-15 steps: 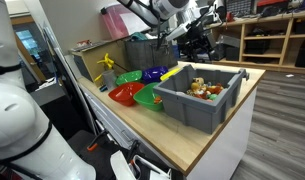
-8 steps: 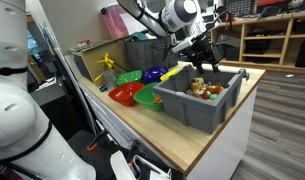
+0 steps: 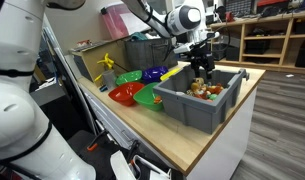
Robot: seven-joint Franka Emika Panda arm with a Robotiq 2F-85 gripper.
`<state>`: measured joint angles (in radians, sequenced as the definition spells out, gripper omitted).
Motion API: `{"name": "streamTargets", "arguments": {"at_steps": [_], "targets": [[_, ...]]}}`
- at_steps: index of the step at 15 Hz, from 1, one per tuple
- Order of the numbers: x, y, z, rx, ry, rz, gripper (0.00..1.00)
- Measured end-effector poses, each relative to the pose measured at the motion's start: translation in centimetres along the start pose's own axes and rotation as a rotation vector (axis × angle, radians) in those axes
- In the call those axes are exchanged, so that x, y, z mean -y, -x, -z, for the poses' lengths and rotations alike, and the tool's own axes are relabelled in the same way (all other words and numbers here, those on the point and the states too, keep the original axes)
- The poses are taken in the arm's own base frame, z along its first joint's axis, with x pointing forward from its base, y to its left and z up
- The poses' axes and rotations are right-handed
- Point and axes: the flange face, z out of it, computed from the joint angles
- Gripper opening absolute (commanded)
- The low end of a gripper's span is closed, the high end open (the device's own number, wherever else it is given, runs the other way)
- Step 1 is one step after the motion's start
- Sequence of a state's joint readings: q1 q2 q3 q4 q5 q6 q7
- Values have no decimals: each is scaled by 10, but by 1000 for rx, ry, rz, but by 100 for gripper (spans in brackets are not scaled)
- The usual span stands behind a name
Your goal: Remove the toys from the grey object
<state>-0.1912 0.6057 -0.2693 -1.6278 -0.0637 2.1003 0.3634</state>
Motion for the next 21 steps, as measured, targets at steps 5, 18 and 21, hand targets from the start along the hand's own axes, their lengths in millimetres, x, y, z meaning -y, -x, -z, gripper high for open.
{"name": "streamTargets", "arguments": {"at_steps": [5,18,21], "targets": [[-2,-18,-3,24,-45,-52,100],[30,-30,-8,56,-188,-90,100],[38,-31,-2,50,-208,-84,100]]}}
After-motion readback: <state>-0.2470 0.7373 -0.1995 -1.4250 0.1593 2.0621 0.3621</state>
